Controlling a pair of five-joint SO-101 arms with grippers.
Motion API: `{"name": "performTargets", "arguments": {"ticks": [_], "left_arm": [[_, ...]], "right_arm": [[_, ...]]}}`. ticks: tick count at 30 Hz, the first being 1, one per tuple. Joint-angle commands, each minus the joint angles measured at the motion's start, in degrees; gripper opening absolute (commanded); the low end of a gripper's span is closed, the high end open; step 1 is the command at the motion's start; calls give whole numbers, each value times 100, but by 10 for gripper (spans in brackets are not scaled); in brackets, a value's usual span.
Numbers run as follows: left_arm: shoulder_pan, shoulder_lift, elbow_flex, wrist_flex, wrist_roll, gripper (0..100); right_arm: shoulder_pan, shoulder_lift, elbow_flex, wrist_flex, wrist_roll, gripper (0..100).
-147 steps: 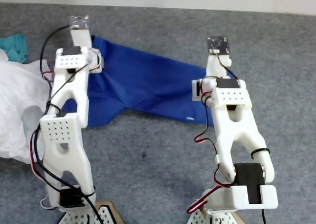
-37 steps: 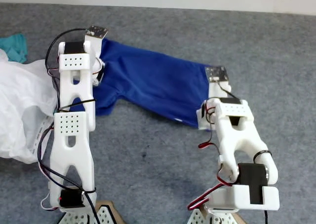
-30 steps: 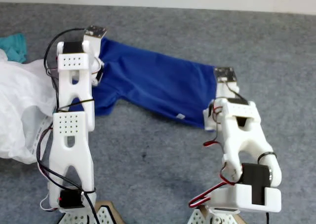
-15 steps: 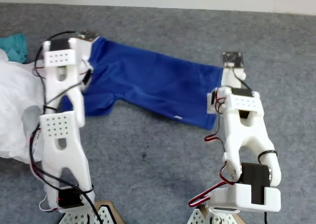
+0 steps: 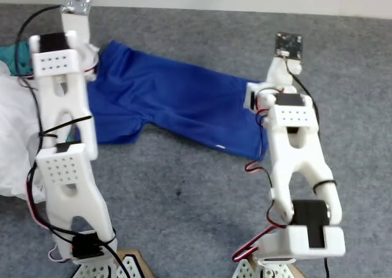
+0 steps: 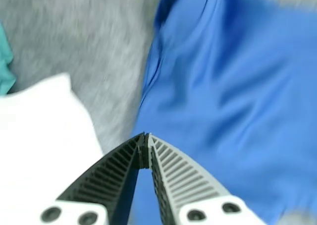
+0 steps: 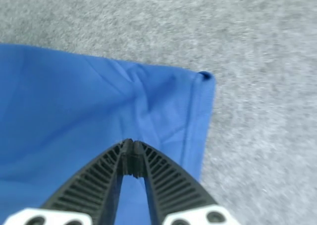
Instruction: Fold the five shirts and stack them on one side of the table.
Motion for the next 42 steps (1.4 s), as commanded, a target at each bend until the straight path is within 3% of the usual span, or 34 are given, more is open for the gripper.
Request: {"name": "performTargets", "arguments": {"ticks": [1,11,20,28,32,42], "left_arm": [[453,233,-171,-1002,651,6],[743,1569,-171,-3165,703,6],[444,2756,-171,-5266,686,6],[145,2862,-171,-5389,686,7],[145,2703,-479,-4334,686,7],[189,1807,-2826,264,712,7]], "right_arm": [[-48,541,-760,-198,-70,6],[-22,2923,-3037,-163,-35,6],[84,3240,-3292,-163,114,6],[75,3257,-3284,-154,97,6],[84,3204,-3389,189,97,6],[-145,2290,-3662,1332,88,6]]}}
